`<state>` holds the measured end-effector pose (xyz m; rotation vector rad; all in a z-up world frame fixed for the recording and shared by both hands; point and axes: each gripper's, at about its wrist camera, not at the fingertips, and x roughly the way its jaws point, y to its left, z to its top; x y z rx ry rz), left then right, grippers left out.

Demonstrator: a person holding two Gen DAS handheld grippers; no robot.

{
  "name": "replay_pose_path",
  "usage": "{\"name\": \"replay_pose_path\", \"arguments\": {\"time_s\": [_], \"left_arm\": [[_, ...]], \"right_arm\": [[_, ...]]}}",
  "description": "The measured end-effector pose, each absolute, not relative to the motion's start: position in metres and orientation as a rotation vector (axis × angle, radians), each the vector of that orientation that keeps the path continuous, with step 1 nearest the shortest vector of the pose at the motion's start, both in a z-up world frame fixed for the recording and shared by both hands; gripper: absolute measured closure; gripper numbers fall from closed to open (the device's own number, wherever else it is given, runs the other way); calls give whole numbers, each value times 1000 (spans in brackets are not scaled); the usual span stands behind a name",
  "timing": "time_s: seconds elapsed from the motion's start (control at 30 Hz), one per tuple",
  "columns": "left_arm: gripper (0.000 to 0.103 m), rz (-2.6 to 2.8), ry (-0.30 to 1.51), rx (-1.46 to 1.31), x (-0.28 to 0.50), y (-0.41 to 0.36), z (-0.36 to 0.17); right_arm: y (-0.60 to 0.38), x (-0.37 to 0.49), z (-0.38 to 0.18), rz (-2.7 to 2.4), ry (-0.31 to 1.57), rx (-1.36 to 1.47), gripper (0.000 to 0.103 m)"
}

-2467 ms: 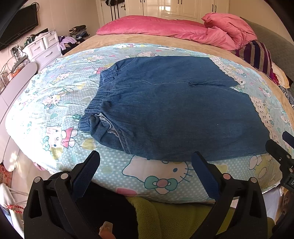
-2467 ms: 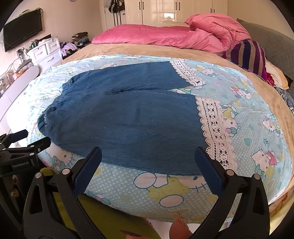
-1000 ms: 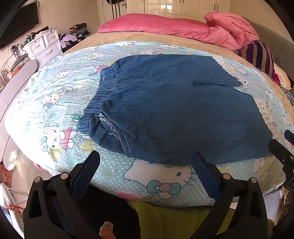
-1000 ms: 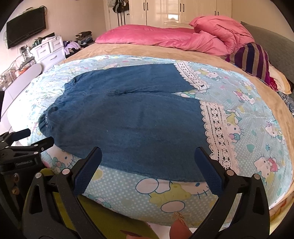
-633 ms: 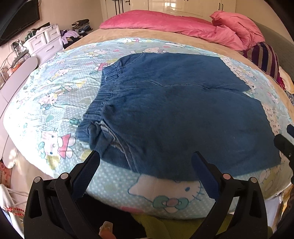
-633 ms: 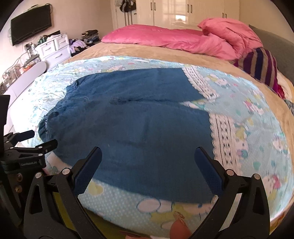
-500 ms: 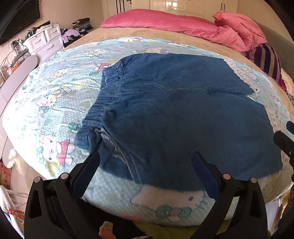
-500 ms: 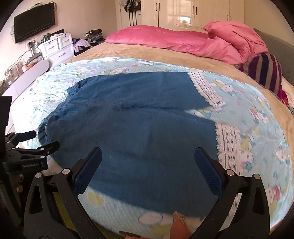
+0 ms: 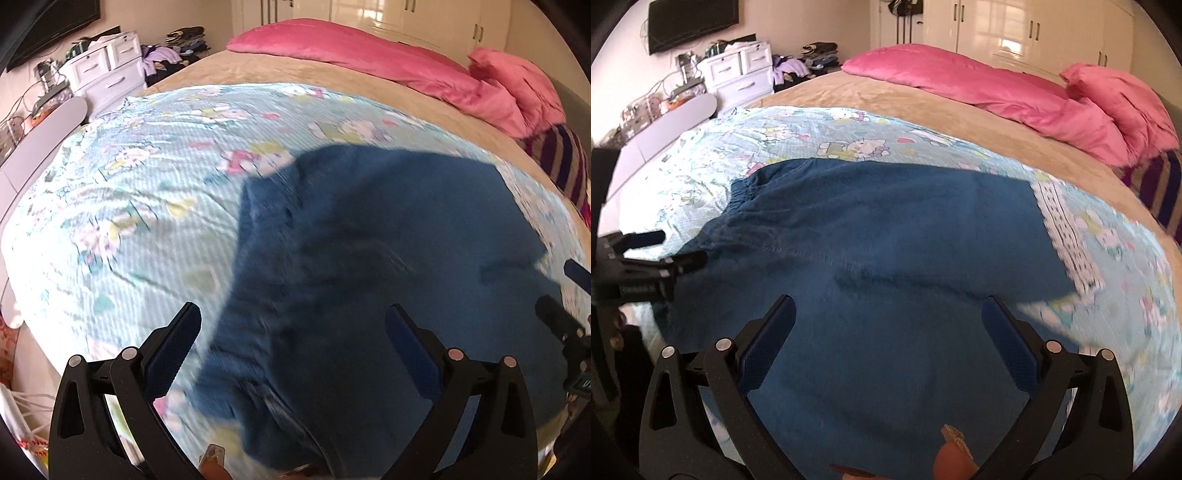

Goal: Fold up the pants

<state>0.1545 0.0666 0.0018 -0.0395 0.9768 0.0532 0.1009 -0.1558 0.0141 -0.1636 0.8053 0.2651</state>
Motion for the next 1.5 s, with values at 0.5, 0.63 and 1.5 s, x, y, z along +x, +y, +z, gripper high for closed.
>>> {"name": "replay_pose_path", "arguments": {"time_s": [0.5, 0.63, 1.5], "left_arm": [[4, 63, 1037, -158, 262, 119, -18], [4, 57, 1053, -135, 278, 120, -31], [69, -66, 828, 13, 250, 95, -10]], "right_arm": [[-113, 195, 15, 368, 800, -279, 8], [-105, 216, 13, 394, 806, -318, 8], [-59, 291, -11, 531, 792, -608, 8]]}}
